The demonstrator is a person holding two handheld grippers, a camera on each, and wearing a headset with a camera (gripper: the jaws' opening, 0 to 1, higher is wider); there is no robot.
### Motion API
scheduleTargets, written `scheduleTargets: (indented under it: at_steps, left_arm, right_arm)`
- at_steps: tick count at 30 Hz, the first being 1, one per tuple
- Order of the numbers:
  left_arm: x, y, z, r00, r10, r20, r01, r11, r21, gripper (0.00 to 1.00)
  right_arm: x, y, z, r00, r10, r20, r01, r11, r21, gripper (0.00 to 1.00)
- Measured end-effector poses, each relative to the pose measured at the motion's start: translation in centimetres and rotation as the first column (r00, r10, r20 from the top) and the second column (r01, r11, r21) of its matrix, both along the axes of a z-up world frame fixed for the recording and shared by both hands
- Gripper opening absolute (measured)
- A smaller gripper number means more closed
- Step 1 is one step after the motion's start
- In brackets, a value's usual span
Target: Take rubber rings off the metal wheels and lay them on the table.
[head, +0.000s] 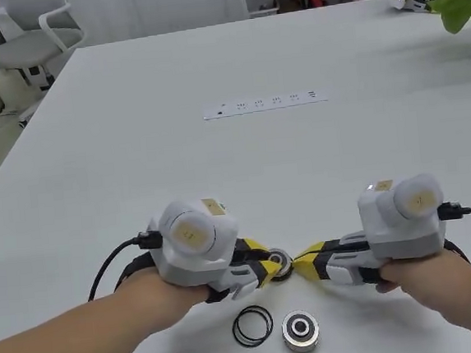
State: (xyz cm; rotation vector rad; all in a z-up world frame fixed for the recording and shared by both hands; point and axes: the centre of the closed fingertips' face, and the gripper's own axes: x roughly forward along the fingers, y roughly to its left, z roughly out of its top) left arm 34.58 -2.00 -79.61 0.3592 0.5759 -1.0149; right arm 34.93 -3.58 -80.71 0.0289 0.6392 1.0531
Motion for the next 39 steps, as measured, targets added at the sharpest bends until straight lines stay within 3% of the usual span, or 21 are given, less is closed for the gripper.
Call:
scheduleTargets:
  at_steps: [11, 16, 25, 39]
  left_arm:
    - [0.0, -0.3, 0.0, 1.000, 0.020, 0.009, -0.020, 1.000, 0.011, 0.12]
    - [0.0, -0.3, 0.0, 1.000, 0.025, 0.015, -0.025, 1.000, 0.017, 0.12]
    - [0.0, -0.4, 0.0, 1.000, 0.029, 0.011, -0.029, 0.999, 0.021, 0.12]
    - [0.0, -0.4, 0.0, 0.999, 0.030, 0.011, -0.030, 0.999, 0.019, 0.12]
  right_arm:
    - [0.3, 0.1, 1.0, 0.994, -0.066, -0.088, 0.075, 0.992, 0.106, 0.00]
    - [0.2, 0.0, 1.1, 0.991, -0.071, -0.110, 0.084, 0.990, 0.113, 0.00]
    - [-0.4, 0.5, 1.4, 0.994, -0.035, -0.100, 0.045, 0.994, 0.104, 0.00]
    - [-0.7, 1.2, 1.8, 0.994, -0.013, -0.111, 0.029, 0.989, 0.143, 0.00]
